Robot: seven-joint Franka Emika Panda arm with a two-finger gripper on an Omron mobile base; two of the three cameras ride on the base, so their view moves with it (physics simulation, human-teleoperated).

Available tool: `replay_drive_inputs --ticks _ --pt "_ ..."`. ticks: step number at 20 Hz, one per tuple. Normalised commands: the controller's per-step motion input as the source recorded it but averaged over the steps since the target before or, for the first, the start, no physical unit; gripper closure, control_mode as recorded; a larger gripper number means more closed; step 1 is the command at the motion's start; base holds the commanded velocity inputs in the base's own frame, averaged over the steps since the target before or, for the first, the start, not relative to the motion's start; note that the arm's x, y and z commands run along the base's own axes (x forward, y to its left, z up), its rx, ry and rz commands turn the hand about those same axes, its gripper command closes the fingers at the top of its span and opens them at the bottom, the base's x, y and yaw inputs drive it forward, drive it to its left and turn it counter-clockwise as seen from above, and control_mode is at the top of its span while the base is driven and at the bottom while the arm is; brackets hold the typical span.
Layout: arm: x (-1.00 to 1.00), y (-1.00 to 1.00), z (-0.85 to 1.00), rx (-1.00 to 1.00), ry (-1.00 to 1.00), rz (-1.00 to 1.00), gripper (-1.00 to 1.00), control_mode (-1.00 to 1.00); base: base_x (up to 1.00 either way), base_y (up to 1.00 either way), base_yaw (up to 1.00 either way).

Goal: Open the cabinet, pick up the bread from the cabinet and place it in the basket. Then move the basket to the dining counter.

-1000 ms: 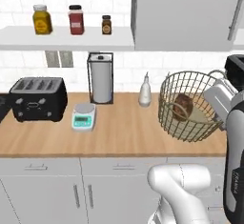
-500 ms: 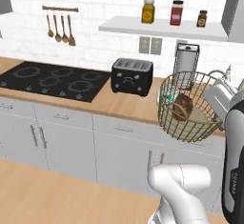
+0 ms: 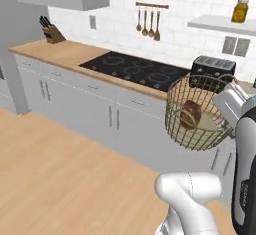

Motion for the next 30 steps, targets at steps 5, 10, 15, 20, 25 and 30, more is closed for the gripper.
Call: replay_drive_inputs --ticks 5,10,15,20,25,30 --pt "0.00 0.00 0.00 0.00 0.00 0.00 1.00 1.00 -0.09 0.64 0.55" --pt "0.00 0.00 0.00 0.00 0.00 0.00 1.00 1.00 0.26 0.02 0.61" --pt "0.00 0.00 0.00 0.00 0.00 0.00 1.00 1.00 0.47 -0.29 0.67" --pt "0.00 0.00 0.00 0.00 0.00 0.00 1.00 1.00 0.07 -0.53 0.78" --pt "0.00 0.00 0.00 0.00 0.00 0.00 1.00 1.00 0.15 -0.29 0.90" --pt "0.00 0.00 0.00 0.00 0.00 0.00 1.00 1.00 0.19 -0.05 0.99"
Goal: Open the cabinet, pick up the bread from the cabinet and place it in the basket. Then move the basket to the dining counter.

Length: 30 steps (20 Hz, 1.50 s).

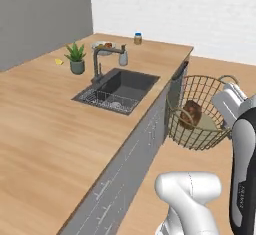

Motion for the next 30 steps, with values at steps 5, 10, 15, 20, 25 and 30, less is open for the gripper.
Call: replay_drive_inputs --ticks 5,10,15,20,25,30 --pt "0.00 0.00 0.00 0.00 0.00 0.00 1.00 1.00 0.20 -0.03 1.00" --pt "0.00 0.00 0.00 0.00 0.00 0.00 1.00 1.00 0.22 -0.17 0.95" --pt "0.00 0.00 0.00 0.00 0.00 0.00 1.00 1.00 0.74 -0.21 0.57" --pt "0.00 0.00 0.00 0.00 0.00 0.00 1.00 1.00 0.52 -0.17 0.01" --pt "0.00 0.00 0.00 0.00 0.00 0.00 1.00 1.00 0.24 0.00 0.05" --pt "0.00 0.00 0.00 0.00 0.00 0.00 1.00 1.00 0.25 -0.01 0.23"
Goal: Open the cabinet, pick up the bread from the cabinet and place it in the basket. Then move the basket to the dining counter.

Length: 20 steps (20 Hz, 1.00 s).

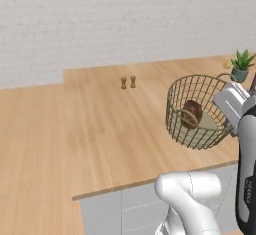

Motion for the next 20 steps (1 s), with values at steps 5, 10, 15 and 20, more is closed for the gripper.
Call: replay_drive_inputs --ticks 5,10,15,20 --pt "0.00 0.00 0.00 0.00 0.00 0.00 1.00 1.00 0.24 -0.07 0.39" --pt "0.35 0.00 -0.03 0.00 0.00 0.03 1.00 -1.00 0.29 -0.02 0.11" --pt "0.99 0.00 -0.37 0.00 0.00 0.00 1.00 -1.00 0.00 0.00 0.00" --pt "1.00 -0.06 -0.50 0.00 0.01 0.00 1.00 -1.00 0.00 0.00 0.00"
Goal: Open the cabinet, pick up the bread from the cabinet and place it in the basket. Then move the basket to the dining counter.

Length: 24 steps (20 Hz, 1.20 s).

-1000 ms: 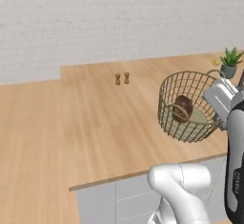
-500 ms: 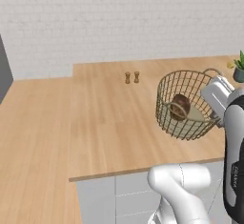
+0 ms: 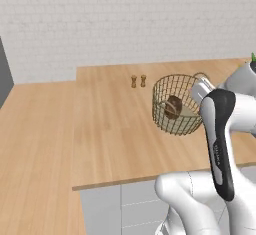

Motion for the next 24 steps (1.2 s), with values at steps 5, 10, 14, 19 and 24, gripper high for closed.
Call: replay_drive_inputs --ticks 5,10,14,19,24 --pt "0.96 -0.28 -0.46 0.00 0.00 0.02 1.00 -1.00 0.00 0.00 0.00" --pt "0.84 -0.27 -0.57 0.00 0.04 0.05 1.00 -1.00 0.00 0.00 0.00" --pt "0.83 -0.24 -0.51 0.00 0.02 0.03 1.00 -1.00 0.00 0.00 0.00" --pt "0.74 -0.20 -0.34 0.00 0.00 0.02 1.00 -1.00 0.00 0.00 0.00" --pt "0.68 -0.15 -0.24 0.00 0.04 0.01 1.00 -1.00 0.00 0.00 0.00"
